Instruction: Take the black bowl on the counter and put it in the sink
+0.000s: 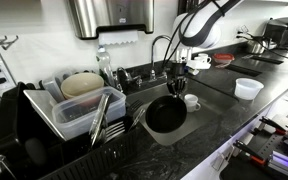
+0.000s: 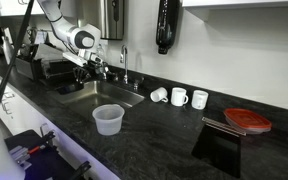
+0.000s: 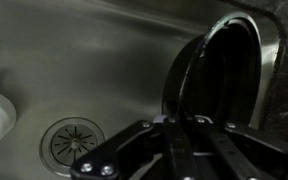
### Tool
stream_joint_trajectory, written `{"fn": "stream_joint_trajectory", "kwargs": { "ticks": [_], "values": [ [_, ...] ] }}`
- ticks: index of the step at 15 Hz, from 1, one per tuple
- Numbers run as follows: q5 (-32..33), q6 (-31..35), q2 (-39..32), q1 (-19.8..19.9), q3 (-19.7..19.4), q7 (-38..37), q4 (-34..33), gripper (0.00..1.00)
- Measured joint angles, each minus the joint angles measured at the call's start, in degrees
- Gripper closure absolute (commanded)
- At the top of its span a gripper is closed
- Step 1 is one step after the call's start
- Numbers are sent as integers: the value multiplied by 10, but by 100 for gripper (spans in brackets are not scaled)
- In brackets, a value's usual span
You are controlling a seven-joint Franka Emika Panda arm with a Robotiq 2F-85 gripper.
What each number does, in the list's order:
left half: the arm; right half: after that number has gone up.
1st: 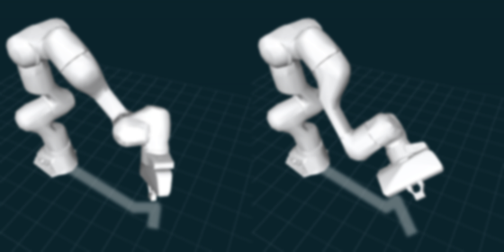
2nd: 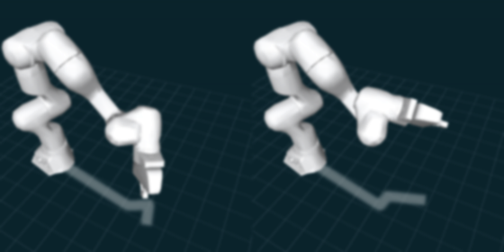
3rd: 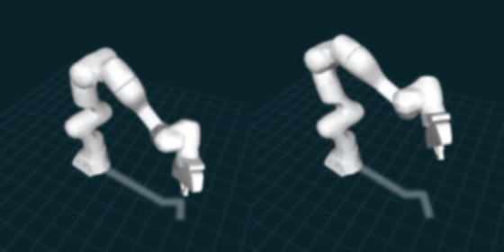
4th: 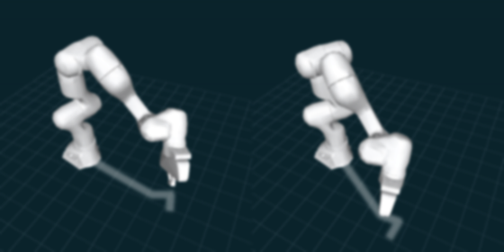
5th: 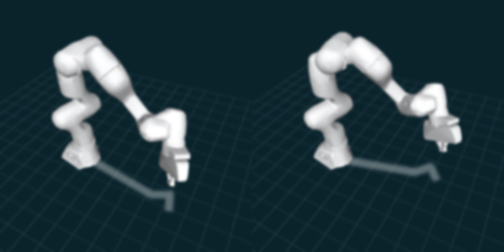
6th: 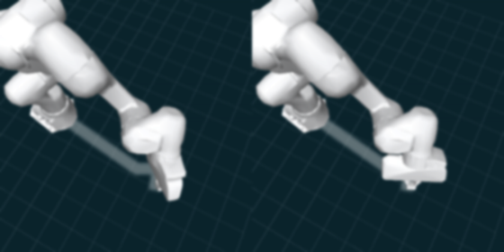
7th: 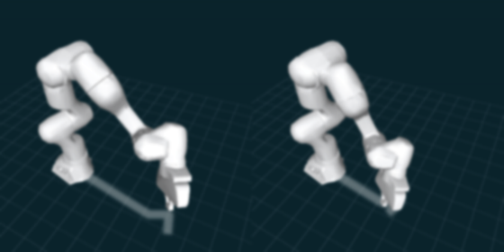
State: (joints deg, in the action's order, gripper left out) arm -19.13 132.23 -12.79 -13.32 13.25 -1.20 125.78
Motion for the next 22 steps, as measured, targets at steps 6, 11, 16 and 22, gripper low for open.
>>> {"fn": "stream_joint_trajectory", "kwargs": {
  "ticks": [6, 11, 16, 22],
  "values": [
    [-4, -12, -120, 29, -15, 2, -106, 98],
    [7, -51, -202, 31, -19, 1, -200, 98],
    [30, -72, -260, 32, -37, -1, -251, 98],
    [40, -100, -305, 32, -42, -5, -288, 60]
  ]
}}
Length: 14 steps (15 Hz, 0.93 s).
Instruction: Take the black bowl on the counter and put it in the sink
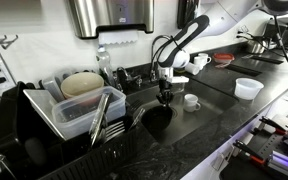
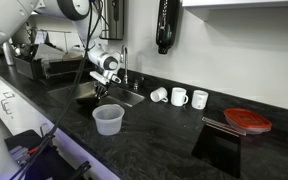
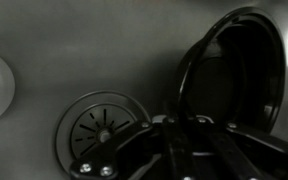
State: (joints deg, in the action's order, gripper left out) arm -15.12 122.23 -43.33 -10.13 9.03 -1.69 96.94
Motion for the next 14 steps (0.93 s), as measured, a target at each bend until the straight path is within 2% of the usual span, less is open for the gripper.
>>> {"fn": "stream_joint_trajectory", "kwargs": {
  "ticks": [8, 10, 14],
  "values": [
    [15, -60, -4, 0, -3, -21, -40, 4],
    [17, -63, 11, 0, -4, -25, -43, 0],
    [17, -76, 60, -9, 0, -35, -36, 0]
  ]
}}
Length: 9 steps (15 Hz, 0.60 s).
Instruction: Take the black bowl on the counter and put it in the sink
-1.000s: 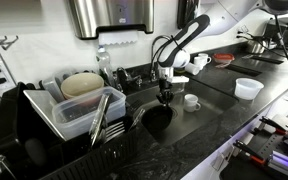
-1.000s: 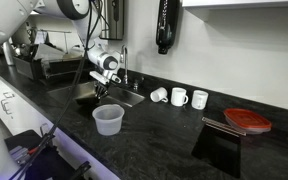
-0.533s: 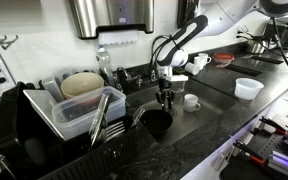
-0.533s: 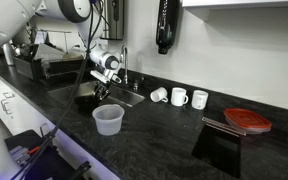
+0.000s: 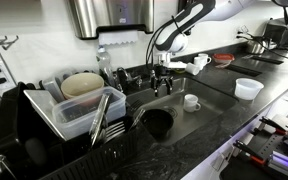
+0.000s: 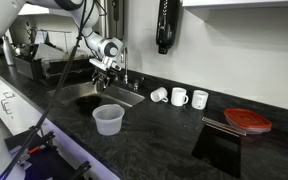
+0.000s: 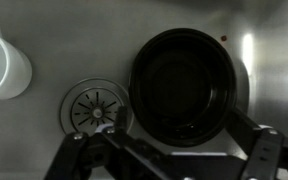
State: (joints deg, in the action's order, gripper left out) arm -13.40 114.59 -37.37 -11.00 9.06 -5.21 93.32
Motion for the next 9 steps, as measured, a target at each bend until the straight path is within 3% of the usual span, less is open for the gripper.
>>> {"fn": "stream_joint_trajectory", "kwargs": {
  "ticks": [3, 9],
  "values": [
    [-2, -13, 41, 0, 1, -5, 18, 0],
    [-2, -12, 40, 0, 1, -5, 27, 0]
  ]
}}
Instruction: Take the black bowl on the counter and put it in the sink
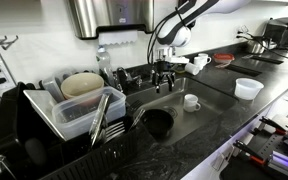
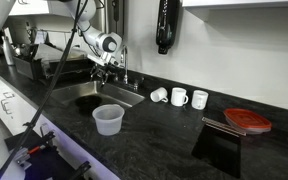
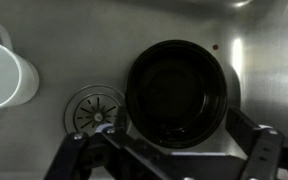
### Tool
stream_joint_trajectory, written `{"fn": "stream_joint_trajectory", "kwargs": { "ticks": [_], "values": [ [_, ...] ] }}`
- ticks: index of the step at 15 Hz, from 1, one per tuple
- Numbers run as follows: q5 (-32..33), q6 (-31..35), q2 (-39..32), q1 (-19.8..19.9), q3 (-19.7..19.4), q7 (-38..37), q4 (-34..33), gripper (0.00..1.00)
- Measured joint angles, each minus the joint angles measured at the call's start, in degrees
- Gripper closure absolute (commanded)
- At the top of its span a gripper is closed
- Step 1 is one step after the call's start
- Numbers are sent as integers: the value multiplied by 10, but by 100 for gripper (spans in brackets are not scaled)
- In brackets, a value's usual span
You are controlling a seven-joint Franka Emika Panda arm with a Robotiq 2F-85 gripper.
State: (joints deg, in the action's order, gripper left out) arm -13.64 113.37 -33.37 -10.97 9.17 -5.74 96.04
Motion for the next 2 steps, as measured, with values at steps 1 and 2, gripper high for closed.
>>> {"fn": "stream_joint_trajectory", "kwargs": {
  "ticks": [1, 2],
  "values": [
    [0, 0, 0, 0, 0, 0, 0, 0],
    [0, 0, 0, 0, 0, 0, 0, 0]
  ]
}}
